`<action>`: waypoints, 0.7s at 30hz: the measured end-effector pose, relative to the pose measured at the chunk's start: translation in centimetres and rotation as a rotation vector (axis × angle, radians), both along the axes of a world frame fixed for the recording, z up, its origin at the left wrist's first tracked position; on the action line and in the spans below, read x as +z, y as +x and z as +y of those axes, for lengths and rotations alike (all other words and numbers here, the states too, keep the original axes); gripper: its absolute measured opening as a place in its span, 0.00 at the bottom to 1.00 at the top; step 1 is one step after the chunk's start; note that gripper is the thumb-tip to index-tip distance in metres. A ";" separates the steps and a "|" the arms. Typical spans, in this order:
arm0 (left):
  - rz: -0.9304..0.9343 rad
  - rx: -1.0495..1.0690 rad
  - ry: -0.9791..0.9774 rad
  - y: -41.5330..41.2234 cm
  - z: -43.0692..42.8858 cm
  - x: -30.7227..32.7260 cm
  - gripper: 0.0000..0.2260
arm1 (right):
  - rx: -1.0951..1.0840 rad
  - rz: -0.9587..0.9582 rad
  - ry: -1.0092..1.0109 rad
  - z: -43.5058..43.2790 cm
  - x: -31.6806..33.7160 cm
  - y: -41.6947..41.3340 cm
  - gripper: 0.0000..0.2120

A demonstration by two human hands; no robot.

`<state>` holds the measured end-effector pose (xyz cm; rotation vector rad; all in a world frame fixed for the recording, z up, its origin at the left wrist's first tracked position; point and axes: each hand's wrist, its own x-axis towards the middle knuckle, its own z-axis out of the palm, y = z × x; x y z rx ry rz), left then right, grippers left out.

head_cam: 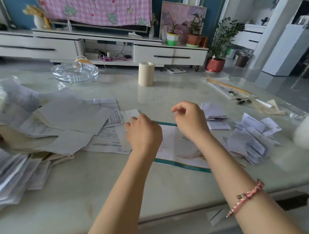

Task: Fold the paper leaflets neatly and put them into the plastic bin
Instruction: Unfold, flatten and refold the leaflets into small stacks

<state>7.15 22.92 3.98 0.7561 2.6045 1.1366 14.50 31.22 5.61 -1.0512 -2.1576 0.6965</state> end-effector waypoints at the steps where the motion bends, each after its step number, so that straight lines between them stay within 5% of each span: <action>1: 0.042 0.001 -0.113 -0.4 -0.4 -0.3 0.12 | 0.017 0.027 -0.047 -0.7 -0.2 -0.1 0.14; 5: 0.046 -0.073 -0.362 -1.0 -1.2 -1.4 0.18 | 0.052 0.119 -0.217 -2.5 -0.9 -0.3 0.12; 9: 0.002 -0.148 -0.440 -1.1 -1.5 -3.0 0.22 | 0.072 0.138 -0.247 -3.0 -0.9 -0.2 0.11; 13: 0.156 -0.197 -0.486 -1.4 -1.2 -4.1 0.30 | 0.079 0.110 -0.280 -3.1 -1.5 0.7 0.13; 18: 0.326 -0.180 -0.399 -0.1 -0.8 -3.4 0.11 | 0.060 0.136 -0.364 -2.6 -1.4 1.7 0.14; 21: 0.330 -0.196 -0.365 1.0 -0.5 -3.0 0.11 | 0.022 0.140 -0.398 -2.0 -1.3 2.4 0.14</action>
